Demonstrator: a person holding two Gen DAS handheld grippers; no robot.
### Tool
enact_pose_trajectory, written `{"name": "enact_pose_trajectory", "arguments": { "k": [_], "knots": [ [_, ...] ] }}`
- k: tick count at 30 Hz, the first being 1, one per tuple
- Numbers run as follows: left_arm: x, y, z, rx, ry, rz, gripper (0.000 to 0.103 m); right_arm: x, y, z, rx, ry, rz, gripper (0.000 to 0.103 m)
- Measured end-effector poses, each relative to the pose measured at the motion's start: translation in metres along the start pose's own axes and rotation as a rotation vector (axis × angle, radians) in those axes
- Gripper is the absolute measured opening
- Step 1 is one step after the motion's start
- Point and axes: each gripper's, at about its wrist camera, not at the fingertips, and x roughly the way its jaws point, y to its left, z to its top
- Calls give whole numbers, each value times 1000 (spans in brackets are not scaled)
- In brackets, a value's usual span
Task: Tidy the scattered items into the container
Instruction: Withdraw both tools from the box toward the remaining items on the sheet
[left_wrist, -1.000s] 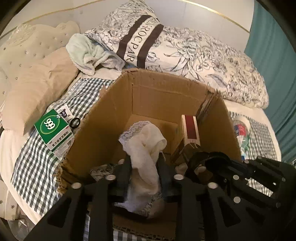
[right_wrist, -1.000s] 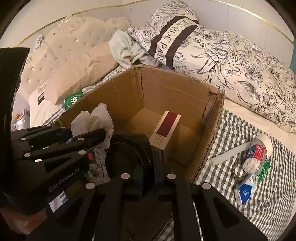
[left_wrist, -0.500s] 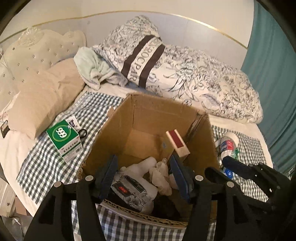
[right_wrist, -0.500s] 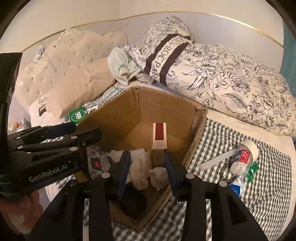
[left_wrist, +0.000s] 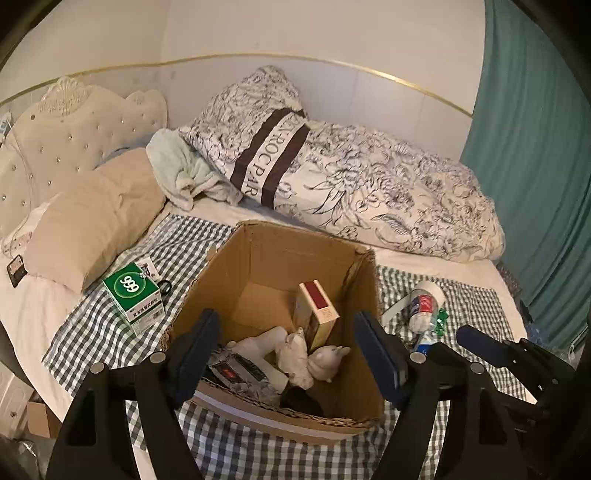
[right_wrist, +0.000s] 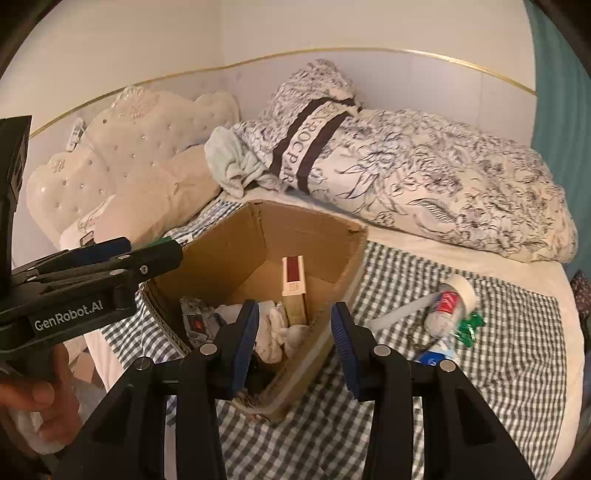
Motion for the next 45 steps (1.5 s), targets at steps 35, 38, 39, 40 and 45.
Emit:
{"name": "enact_pose_trajectory", "arguments": {
  "k": [35, 38, 39, 40, 45],
  "knots": [
    [-103, -104, -34, 196, -137, -133, 103, -161, -75, -56, 141, -165, -185, 103],
    [-106, -113, -37, 226, -144, -147, 103, -161, -80, -63, 149, -150, -188, 103],
    [-106, -115, -38, 235, -145, -147, 103, -162, -81, -67, 153, -147, -188, 103],
    [-106, -117, -39, 242, -145, -149, 103, -161, -82, -69, 155, -145, -188, 103],
    [-100, -128, -46, 270, -141, -157, 103, -158, -91, -79, 178, -137, -183, 103]
  ]
}}
